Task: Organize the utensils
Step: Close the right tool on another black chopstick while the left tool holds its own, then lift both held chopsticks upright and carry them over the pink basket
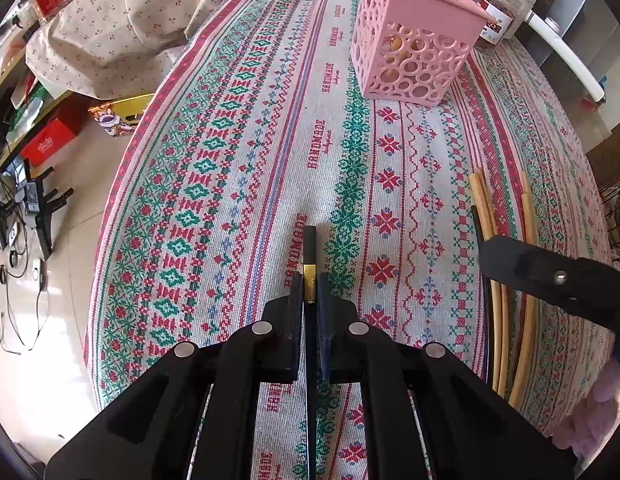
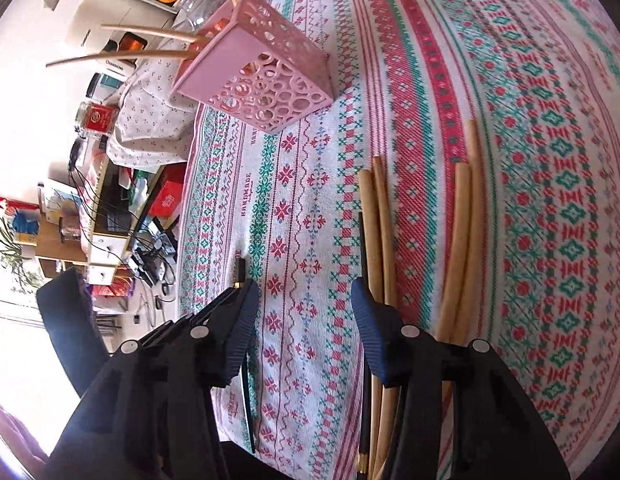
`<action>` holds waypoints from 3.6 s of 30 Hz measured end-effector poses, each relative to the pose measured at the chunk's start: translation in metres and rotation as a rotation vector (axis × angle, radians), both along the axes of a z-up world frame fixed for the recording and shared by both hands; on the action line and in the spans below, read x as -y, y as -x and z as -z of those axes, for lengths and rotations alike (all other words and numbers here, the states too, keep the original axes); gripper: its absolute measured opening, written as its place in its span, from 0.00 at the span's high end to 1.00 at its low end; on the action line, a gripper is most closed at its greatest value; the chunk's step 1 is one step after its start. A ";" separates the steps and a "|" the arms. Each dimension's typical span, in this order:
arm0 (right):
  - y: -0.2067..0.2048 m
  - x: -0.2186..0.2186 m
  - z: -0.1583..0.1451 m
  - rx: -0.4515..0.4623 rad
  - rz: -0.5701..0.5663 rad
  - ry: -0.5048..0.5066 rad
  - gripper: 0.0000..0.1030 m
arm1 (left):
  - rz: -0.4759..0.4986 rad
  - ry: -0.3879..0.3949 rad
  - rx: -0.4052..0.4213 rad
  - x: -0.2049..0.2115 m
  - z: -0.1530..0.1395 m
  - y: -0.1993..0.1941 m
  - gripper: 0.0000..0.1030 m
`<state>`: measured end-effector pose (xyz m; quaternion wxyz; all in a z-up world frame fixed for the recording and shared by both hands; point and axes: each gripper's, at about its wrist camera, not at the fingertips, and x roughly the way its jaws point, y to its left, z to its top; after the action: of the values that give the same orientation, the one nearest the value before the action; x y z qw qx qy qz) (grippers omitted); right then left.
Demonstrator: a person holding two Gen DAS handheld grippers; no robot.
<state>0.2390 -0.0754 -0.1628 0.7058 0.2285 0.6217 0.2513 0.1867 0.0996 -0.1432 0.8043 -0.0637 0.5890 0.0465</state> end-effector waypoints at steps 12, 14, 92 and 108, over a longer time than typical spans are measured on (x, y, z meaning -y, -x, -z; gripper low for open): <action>0.001 -0.035 -0.003 0.134 -0.073 0.328 0.62 | 0.003 -0.009 -0.002 0.000 0.000 0.001 0.92; 0.007 -0.055 -0.006 0.217 -0.124 0.461 0.70 | 0.015 -0.040 -0.002 0.004 0.000 0.002 0.92; 0.033 0.142 -0.149 0.527 0.393 -0.174 0.95 | -0.165 0.111 0.710 0.002 -0.243 -0.004 0.94; 0.022 0.160 -0.138 0.496 0.413 -0.167 0.95 | -0.222 0.031 0.748 0.010 -0.216 -0.056 0.91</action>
<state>0.2166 -0.2351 -0.0246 0.8505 0.3388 0.3485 0.2009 0.2431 0.0895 0.0725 0.9524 -0.1518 0.2454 0.0980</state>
